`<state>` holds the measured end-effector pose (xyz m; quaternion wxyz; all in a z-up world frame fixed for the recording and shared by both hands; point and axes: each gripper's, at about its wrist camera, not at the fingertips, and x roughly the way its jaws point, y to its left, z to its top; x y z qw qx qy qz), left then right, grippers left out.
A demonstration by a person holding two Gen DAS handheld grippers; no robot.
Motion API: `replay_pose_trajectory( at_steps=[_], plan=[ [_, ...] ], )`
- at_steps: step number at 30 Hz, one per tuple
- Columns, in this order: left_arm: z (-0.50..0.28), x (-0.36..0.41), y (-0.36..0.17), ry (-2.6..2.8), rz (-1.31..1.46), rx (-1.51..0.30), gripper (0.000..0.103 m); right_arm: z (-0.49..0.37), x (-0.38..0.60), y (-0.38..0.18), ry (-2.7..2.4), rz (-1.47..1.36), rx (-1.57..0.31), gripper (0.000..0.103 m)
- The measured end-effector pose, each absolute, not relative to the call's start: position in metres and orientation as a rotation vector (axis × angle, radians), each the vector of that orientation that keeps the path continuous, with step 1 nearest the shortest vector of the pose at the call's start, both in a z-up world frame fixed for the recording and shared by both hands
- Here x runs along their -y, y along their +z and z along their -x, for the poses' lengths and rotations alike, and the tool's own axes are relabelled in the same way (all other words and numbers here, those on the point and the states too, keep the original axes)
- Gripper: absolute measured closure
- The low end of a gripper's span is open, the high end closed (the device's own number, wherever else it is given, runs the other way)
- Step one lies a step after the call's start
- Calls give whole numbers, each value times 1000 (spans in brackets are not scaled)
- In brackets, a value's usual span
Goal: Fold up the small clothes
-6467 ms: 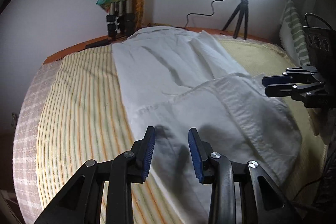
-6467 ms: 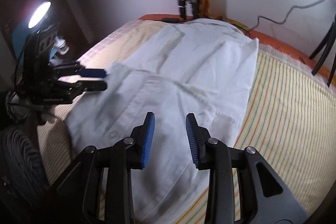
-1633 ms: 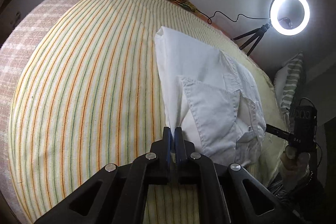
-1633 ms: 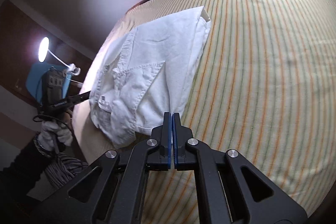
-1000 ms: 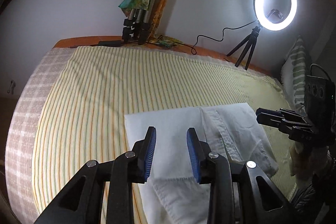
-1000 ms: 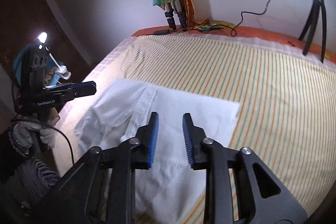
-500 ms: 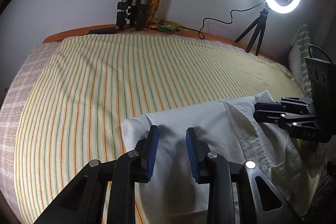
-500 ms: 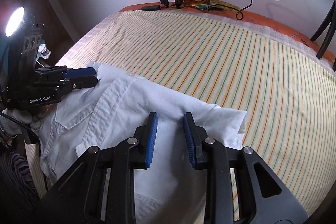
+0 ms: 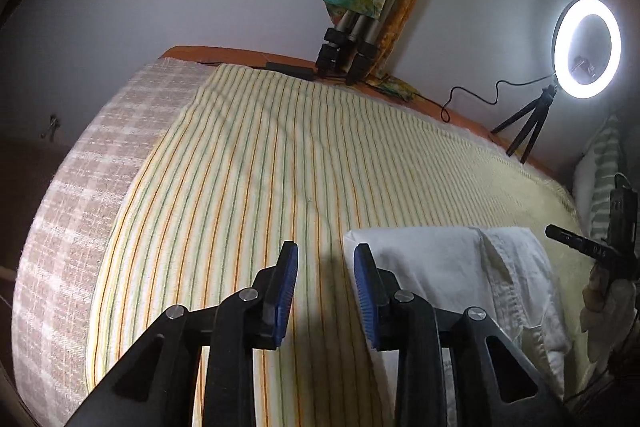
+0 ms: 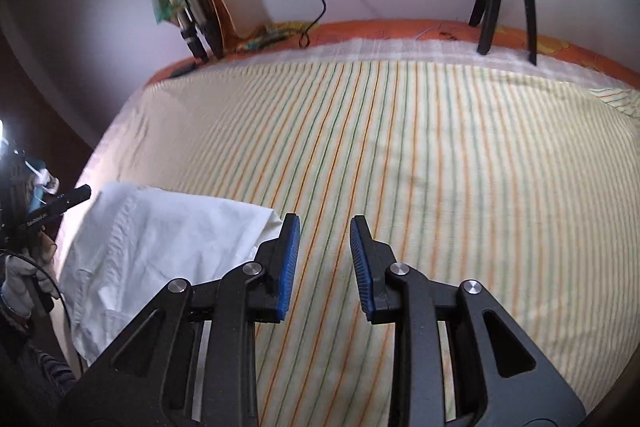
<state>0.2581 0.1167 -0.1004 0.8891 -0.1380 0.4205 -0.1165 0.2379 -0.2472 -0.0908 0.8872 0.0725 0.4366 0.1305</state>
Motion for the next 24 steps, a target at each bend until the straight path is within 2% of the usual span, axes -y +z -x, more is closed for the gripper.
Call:
replay_pose_trajectory(
  at_steps=[2, 4, 6, 10, 14, 21, 24],
  plan=[
    [-252, -117, -94, -251, 301, -869, 64, -228, 251, -84, 289, -180, -895, 51],
    [-245, -117, -93, -272, 341, -883, 53, -219, 254, -81, 329, -231, -903, 49],
    [-240, -119, -98, -302, 414, -923, 50, -211, 255, -80, 370, -290, -923, 49],
    [-229, -125, -113, -337, 604, -1008, 50, -198, 255, -89, 440, -437, -975, 45],
    [-226, -128, -126, -353, 714, -1054, 51, -191, 254, -112, 483, -540, -1049, 45],
    [-232, -116, -142, -385, 740, -1122, 62, -193, 246, -139, 527, -630, -1123, 45],
    [-234, -114, -143, -393, 743, -1121, 63, -195, 242, -141, 541, -629, -1123, 45]
  ],
)
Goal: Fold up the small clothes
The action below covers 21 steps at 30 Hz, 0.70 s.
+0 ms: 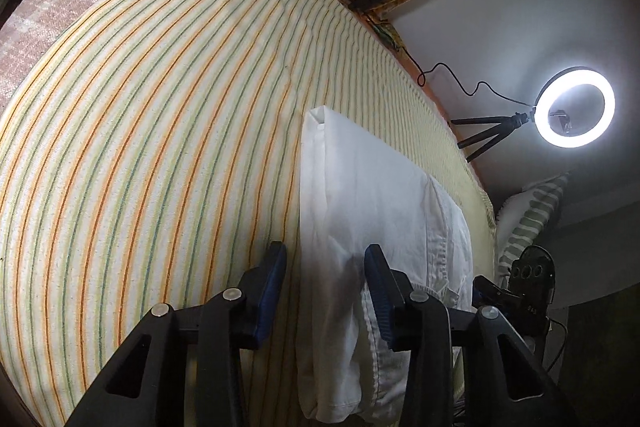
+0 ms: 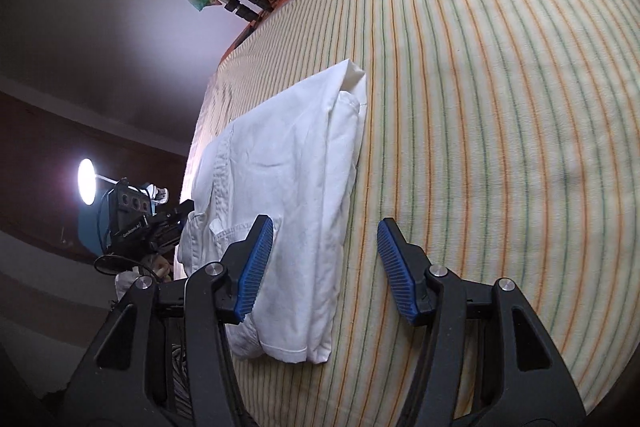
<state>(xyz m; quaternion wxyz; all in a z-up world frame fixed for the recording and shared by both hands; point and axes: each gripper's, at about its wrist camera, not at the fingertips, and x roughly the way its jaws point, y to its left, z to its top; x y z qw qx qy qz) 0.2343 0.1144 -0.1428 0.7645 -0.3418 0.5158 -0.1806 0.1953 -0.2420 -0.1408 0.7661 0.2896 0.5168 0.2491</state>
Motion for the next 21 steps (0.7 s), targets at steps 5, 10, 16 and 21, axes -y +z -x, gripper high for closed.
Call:
replay_pose_trajectory(
  at_steps=[5, 10, 16, 21],
  plan=[
    [-239, -113, -144, -405, 741, -1124, 67, -200, 237, -142, 562, -645, -1117, 52],
    [-241, -109, -146, -405, 732, -1123, 75, -198, 233, -150, 584, -671, -1136, 71],
    [-240, -101, -135, -403, 663, -1101, 90, -194, 226, -134, 575, -587, -1111, 88],
    [-232, -92, -116, -402, 580, -1052, 96, -187, 215, -111, 568, -471, -1060, 91]
  ],
)
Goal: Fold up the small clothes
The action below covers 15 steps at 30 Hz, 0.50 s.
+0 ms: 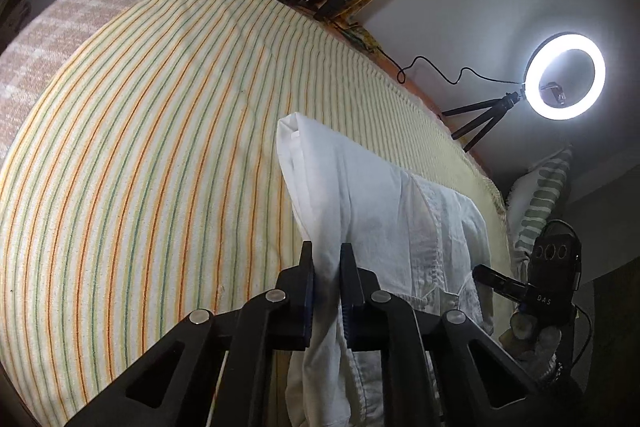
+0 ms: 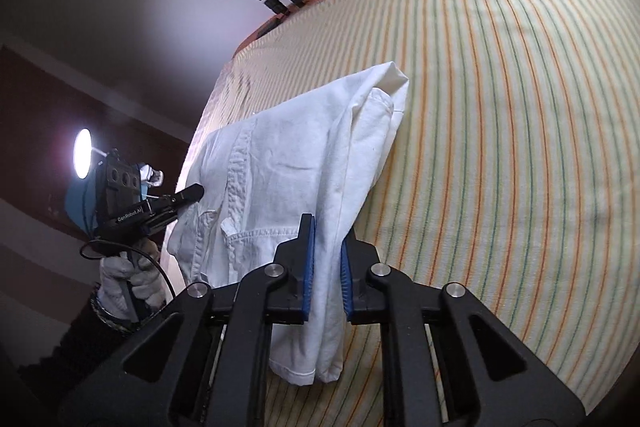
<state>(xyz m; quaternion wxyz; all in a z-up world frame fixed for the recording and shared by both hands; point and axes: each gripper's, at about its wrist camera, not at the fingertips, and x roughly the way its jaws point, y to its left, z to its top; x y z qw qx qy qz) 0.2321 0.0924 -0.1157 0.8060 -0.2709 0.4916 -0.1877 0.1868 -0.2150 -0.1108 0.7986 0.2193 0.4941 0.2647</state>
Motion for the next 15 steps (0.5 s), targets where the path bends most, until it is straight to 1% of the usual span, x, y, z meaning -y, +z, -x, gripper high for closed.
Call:
replay_pose_trajectory(
  at_steps=[8, 15],
  plan=[
    [-223, -71, -89, -430, 491, -998, 97, -179, 207, -81, 552, -356, -1001, 92],
    [-227, -32, -75, -496, 439, -974, 98, -177, 233, -58, 517, -316, -958, 93]
  ],
)
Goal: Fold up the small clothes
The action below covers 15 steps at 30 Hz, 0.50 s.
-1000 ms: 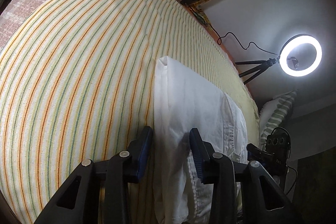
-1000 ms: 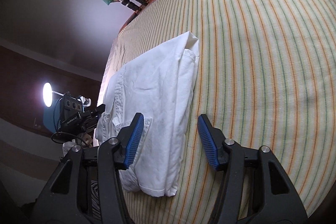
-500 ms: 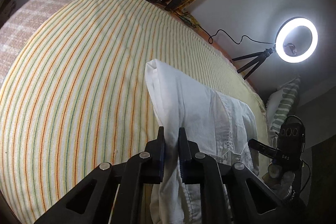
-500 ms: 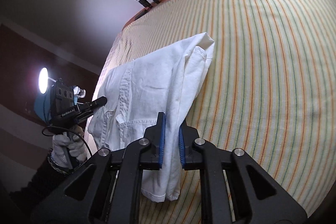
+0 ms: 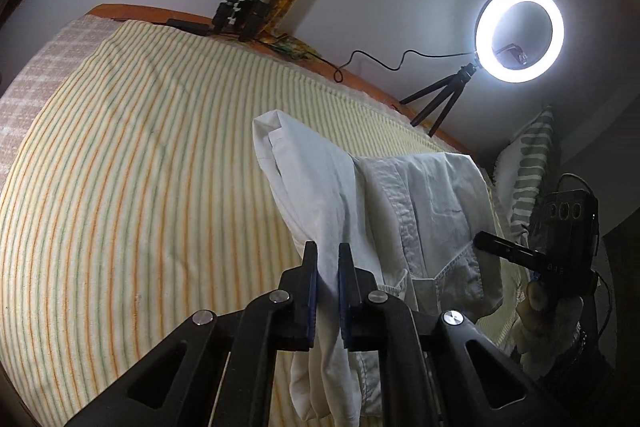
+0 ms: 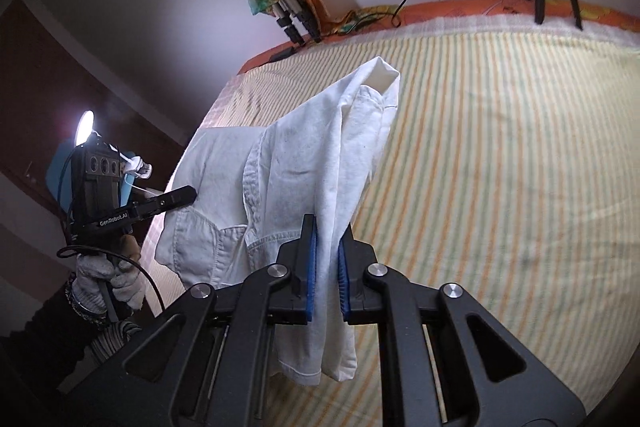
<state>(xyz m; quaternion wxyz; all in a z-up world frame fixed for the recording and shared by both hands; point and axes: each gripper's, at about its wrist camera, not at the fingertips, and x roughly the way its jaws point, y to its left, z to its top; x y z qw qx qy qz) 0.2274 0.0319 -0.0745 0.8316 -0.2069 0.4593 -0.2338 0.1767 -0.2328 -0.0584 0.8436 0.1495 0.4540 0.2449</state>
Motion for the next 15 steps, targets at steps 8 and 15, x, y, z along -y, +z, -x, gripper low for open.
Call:
replay_pose_trajectory(
  at_steps=[8, 15],
  plan=[
    [-248, 42, -62, -596, 403, -957, 98, -170, 295, -37, 426, -299, -906, 93],
    [-277, 120, -58, -682, 398, -954, 98, -168, 359, -20, 314, -267, -877, 93]
  ],
)
